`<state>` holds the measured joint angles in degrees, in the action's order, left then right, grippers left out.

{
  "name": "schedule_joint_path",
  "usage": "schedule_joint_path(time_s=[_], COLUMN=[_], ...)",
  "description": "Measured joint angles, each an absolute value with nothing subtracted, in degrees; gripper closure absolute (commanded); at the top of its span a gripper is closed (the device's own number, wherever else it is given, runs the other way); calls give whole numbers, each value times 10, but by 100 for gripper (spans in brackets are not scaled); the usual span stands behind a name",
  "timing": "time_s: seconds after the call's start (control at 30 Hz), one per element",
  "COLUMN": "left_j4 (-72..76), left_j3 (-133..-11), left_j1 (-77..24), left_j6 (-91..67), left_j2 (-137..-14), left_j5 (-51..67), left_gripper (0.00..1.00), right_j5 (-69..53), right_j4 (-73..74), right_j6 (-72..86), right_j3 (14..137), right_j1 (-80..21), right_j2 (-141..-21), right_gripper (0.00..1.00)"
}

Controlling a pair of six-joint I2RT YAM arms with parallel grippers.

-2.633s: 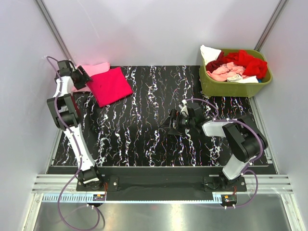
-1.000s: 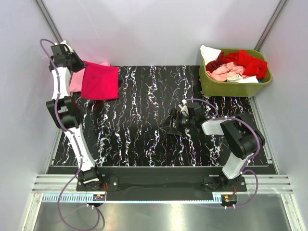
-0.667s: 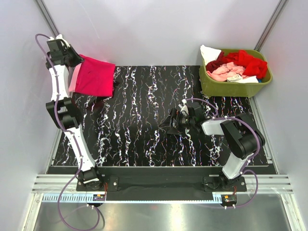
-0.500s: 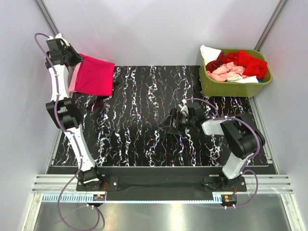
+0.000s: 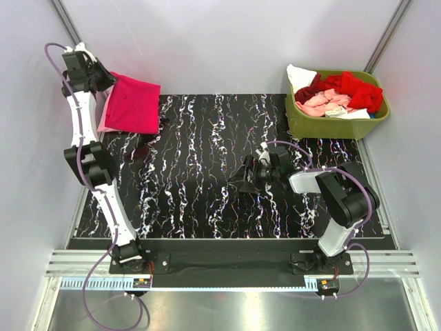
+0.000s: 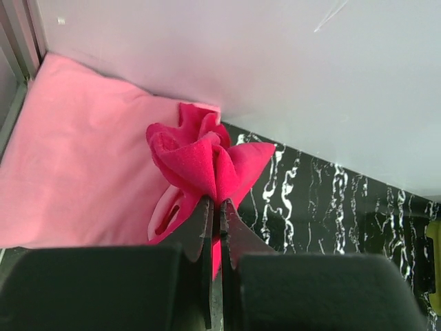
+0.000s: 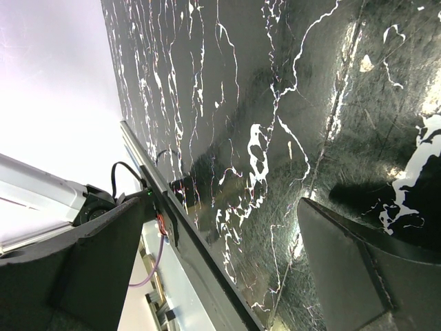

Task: Fold and stack the t-shirts
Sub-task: Neatly place the folded tshirt to the corner

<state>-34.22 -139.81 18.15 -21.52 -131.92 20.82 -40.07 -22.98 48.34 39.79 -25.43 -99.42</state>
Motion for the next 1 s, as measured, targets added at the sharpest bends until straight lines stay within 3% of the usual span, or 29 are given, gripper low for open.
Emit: schedule_joint_path(time_s=[0.6, 1.0], left_j4=[-319, -250], left_j3=[-1410, -1415], left_j1=[184, 198], left_j6=[-215, -214], left_j2=[-1281, -1362], left_j5=[214, 243], left_gripper=[100, 95], right_j5=[-401, -402], right_j4=[-234, -234], right_j6=[485, 489], right_j3=[398, 399], right_j1=[-254, -252], right_j2=[-996, -1003], right_gripper=[0, 0])
